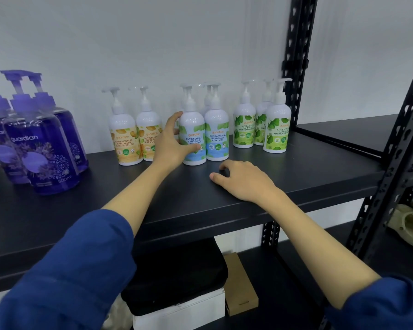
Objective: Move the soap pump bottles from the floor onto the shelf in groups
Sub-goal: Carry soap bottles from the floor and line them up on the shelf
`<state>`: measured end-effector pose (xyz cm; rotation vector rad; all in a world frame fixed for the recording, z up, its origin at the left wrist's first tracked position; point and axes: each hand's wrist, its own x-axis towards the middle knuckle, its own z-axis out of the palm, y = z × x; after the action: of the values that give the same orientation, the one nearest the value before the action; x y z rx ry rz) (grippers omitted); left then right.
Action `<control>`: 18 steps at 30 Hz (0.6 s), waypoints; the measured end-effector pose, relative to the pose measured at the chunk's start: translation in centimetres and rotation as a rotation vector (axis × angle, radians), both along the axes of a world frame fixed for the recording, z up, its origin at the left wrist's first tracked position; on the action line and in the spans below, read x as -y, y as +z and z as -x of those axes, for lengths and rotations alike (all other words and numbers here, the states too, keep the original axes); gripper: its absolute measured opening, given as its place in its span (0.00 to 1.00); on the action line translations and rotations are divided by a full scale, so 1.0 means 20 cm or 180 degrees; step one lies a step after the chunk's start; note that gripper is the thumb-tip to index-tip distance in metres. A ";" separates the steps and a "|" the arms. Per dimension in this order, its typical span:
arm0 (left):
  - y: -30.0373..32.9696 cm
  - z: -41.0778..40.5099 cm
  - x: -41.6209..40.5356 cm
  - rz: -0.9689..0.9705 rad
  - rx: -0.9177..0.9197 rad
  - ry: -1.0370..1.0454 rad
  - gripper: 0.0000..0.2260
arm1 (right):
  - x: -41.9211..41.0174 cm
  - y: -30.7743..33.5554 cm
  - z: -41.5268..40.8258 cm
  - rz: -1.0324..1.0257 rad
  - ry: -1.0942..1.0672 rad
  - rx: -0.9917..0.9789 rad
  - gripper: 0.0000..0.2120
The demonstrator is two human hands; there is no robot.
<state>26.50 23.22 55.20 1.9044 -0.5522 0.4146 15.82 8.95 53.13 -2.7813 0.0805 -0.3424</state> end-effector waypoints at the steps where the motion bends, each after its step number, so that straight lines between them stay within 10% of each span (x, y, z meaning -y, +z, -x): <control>1: 0.00 0.00 0.00 -0.0027 0.0001 0.0003 0.38 | 0.00 0.00 0.00 0.0000 0.0000 0.0006 0.23; 9: 0.03 0.03 -0.03 -0.0652 -0.0252 0.0279 0.39 | 0.00 0.00 0.00 -0.0014 -0.0042 0.0008 0.23; 18: 0.09 0.22 -0.10 -0.1343 0.0163 0.0589 0.11 | -0.02 0.03 0.14 0.0165 -0.0488 0.0488 0.15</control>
<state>22.15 25.13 56.98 2.3675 -0.5283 0.4964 13.03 9.29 53.83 -2.7957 0.2519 -0.6030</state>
